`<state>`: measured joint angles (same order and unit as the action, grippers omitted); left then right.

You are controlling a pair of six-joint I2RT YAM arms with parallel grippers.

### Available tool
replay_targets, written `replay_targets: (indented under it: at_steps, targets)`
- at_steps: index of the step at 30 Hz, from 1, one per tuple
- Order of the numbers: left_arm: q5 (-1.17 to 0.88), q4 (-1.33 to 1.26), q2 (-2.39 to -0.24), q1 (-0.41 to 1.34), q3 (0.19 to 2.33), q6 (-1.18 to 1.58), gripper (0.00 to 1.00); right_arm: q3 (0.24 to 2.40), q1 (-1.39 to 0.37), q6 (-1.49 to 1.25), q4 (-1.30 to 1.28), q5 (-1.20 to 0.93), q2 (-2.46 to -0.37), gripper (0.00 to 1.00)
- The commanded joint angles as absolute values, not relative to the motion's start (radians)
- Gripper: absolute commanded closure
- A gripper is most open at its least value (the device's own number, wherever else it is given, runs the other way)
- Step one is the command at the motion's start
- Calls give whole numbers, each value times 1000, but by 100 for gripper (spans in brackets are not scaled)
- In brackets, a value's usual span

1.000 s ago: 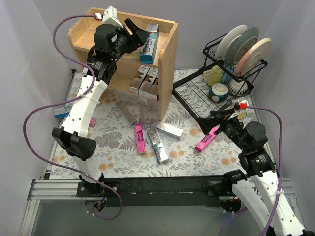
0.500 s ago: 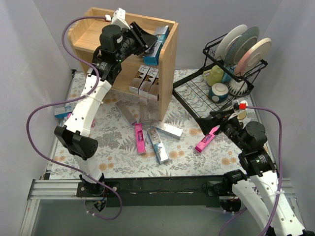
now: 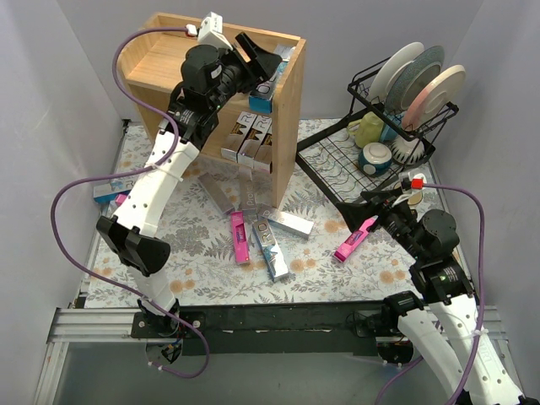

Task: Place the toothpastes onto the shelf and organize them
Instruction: Adjust the toothpaste on the shelf.

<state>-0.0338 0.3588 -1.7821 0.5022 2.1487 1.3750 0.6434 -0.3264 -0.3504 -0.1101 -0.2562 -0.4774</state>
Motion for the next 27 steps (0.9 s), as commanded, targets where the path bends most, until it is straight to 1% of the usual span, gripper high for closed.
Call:
replay_targets:
  at_steps: [1, 3, 4, 6, 7, 12, 14, 19, 20, 24, 26, 27]
  targets:
    - [14, 365, -1712, 523, 2132, 1329, 35, 647, -322, -327, -87, -244, -466, 4]
    - [70, 354, -1684, 523, 2106, 1293, 30, 649, -322, -321, -97, -242, -465, 4]
    - [86, 351, -1669, 522, 2092, 1279, 25, 649, -322, -310, -100, -242, -466, 4]
    - [133, 338, -1615, 519, 2050, 1240, 20, 649, -322, -298, -112, -245, -475, 4]
    - [147, 333, -1597, 517, 2030, 1227, 15, 649, -322, -282, -113, -256, -482, 4]
    - [236, 299, -1416, 512, 1881, 1148, 4, 663, -322, -235, -144, -339, -578, 4]
    - [288, 293, -1358, 512, 1783, 1128, 2, 670, -322, -221, -163, -370, -607, 4]
    - [373, 298, -1128, 512, 1537, 1103, 2, 667, -324, -221, -156, -445, -710, 5]
    - [386, 310, -1097, 512, 1455, 1103, 2, 666, -324, -222, -160, -449, -725, 5]
    - [399, 367, -965, 512, 1278, 1101, 2, 660, -337, -232, -161, -471, -810, 6]
    - [402, 393, -890, 514, 1200, 1110, 2, 652, -353, -235, -160, -450, -830, 7]
    - [384, 394, -862, 512, 1116, 1118, 2, 649, -376, -238, -160, -421, -848, 7]
